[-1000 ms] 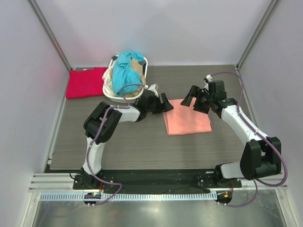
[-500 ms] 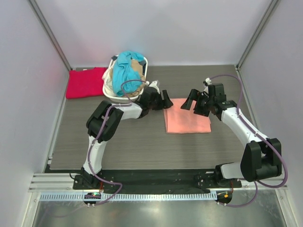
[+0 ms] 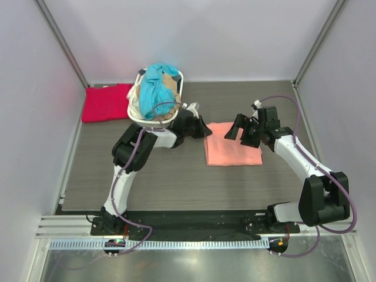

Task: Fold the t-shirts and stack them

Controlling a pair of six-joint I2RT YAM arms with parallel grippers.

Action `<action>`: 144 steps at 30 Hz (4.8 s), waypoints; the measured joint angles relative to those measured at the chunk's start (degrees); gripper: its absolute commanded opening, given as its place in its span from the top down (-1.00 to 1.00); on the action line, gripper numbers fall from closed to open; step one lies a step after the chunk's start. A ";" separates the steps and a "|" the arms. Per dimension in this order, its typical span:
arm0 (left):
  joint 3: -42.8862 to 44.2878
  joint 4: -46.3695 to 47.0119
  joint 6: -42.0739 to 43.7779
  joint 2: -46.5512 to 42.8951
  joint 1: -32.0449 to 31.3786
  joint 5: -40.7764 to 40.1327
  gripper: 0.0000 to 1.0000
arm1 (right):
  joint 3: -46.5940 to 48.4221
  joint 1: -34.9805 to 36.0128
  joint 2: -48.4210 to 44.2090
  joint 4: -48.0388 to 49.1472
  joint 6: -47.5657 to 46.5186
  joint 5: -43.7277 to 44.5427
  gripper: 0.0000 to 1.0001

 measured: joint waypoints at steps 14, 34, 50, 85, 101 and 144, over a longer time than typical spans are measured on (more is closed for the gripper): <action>-21.20 -14.32 6.62 -29.18 2.01 3.34 1.00 | -1.66 0.96 -3.13 0.85 1.33 -1.33 -0.85; -32.35 -56.50 9.05 -64.92 16.74 -19.32 1.00 | 55.95 17.75 48.39 6.14 4.83 -1.99 -0.78; -24.83 -66.64 18.14 -62.38 32.83 -18.95 0.99 | 74.88 20.00 67.56 -0.13 5.01 11.74 0.98; 43.78 -65.77 33.18 -8.37 41.42 -11.45 1.00 | -7.91 6.97 -3.78 16.17 5.25 40.24 -0.99; 55.60 -67.82 34.62 -1.42 44.61 -8.33 1.00 | -21.03 11.23 -15.02 23.30 6.29 34.95 -0.99; 62.77 -66.97 33.09 -2.27 48.65 -3.06 1.00 | -19.65 11.23 -13.14 23.82 6.32 33.07 -0.99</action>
